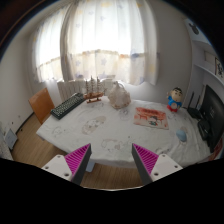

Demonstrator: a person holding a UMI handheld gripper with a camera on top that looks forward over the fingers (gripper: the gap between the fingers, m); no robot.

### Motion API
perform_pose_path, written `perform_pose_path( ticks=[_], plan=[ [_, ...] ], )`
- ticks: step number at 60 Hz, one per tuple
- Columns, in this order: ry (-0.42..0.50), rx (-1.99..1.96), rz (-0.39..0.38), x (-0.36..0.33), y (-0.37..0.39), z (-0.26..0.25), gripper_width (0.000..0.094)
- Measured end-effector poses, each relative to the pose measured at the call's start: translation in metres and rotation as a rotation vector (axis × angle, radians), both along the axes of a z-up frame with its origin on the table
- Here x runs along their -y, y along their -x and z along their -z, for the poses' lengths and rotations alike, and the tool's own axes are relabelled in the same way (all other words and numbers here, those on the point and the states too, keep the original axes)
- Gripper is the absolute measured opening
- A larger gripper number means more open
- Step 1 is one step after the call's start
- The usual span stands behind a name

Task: Arrange mouse

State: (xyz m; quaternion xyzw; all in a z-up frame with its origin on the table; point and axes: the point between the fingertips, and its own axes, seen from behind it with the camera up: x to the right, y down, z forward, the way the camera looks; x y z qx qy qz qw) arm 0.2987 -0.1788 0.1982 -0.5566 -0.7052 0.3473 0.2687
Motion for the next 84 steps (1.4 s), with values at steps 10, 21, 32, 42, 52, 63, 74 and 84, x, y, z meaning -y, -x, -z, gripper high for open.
perform_pose_path(
  ticks=[10, 21, 32, 42, 52, 63, 74, 84],
  plan=[
    [-0.044, -0.008, 0.045, -0.023, 0.005, 0.007, 0.0838],
    [-0.07, -0.03, 0.113, -0.08, 0.017, 0.018, 0.0848],
    [-0.129, -0.052, 0.195, -0.178, 0.029, 0.036, 0.0849],
    [-0.169, -0.067, 0.295, -0.278, 0.031, 0.049, 0.0851],
    [-0.162, -0.062, 0.362, -0.354, 0.034, 0.07, 0.0852],
    [-0.068, -0.116, 0.322, -0.384, 0.068, 0.094, 0.0855],
    [-0.107, -0.112, 0.315, -0.42, 0.115, 0.141, 0.0854],
    [-0.059, -0.097, 0.317, -0.434, 0.163, 0.169, 0.0854]
  ],
)
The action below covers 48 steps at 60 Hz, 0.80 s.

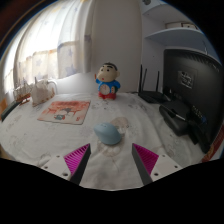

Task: Arrange mouse

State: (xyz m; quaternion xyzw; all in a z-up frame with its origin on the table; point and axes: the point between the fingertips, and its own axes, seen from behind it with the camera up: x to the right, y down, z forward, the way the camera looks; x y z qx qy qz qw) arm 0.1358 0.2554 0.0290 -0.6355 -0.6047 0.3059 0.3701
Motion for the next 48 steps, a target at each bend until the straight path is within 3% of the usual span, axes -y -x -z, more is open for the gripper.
perform_pose_path(
  ticks=[10, 33, 37, 41, 48],
  plan=[
    [0.011, 0.012, -0.035, -0.004, 0.053, 0.021, 0.0855],
    [0.019, 0.058, -0.032, -0.019, 0.122, 0.042, 0.0826],
    [0.034, 0.065, -0.033, -0.016, 0.125, 0.044, 0.0745],
    [0.03, 0.082, -0.039, -0.011, 0.125, 0.045, 0.0507],
    [-0.04, 0.116, -0.03, -0.01, 0.126, 0.041, 0.0431]
  ],
)
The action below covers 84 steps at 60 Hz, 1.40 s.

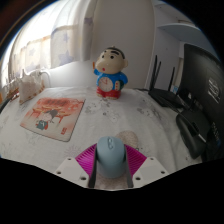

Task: Arrange mouse

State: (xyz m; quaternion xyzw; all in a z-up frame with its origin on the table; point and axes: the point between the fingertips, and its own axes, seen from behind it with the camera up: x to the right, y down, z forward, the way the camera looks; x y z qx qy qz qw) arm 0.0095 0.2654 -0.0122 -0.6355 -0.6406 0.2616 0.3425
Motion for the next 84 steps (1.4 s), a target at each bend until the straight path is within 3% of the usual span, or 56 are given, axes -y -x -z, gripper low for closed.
perform_pose_path(
  ticks=[9, 21, 32, 42, 49, 53, 55, 74, 84],
  plan=[
    [0.01, -0.071, -0.032, 0.028, 0.025, -0.059, 0.0427],
    [0.105, -0.148, -0.099, 0.125, 0.097, -0.123, 0.0418],
    [0.118, -0.069, -0.115, 0.21, 0.143, -0.065, 0.0408],
    [0.097, 0.025, -0.041, 0.23, 0.146, -0.001, 0.0421],
    [0.039, 0.015, -0.03, 0.229, 0.146, 0.003, 0.0564],
    [0.045, 0.055, -0.02, 0.229, 0.138, -0.002, 0.0867],
    [0.067, 0.067, -0.009, 0.231, 0.132, -0.01, 0.0824],
    [0.047, 0.108, 0.062, 0.228, -0.015, -0.161, 0.0852],
    [0.002, 0.134, 0.113, 0.216, -0.073, -0.185, 0.0852]
  ],
)
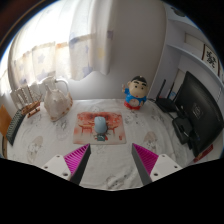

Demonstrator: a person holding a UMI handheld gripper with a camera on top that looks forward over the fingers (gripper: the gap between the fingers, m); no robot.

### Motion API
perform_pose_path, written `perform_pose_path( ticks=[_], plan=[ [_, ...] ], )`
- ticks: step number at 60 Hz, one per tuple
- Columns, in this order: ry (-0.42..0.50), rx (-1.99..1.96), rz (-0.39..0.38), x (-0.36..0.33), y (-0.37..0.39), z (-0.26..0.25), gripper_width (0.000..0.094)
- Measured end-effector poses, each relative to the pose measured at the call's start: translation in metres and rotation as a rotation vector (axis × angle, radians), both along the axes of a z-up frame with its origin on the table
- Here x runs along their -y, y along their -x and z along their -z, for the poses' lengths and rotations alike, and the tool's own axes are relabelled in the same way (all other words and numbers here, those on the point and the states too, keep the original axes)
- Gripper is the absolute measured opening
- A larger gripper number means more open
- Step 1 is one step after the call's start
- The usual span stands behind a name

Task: Arrange mouse

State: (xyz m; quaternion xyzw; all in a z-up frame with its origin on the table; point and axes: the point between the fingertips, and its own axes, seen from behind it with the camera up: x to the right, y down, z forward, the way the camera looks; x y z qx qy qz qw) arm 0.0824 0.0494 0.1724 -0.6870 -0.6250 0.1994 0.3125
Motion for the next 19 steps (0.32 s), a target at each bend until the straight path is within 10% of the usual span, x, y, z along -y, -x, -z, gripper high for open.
perform_pose_path(
  ticks=[19],
  plan=[
    [0.046, 0.0, -0.026, 0.006, -0.02, 0.002, 0.0849]
  ],
)
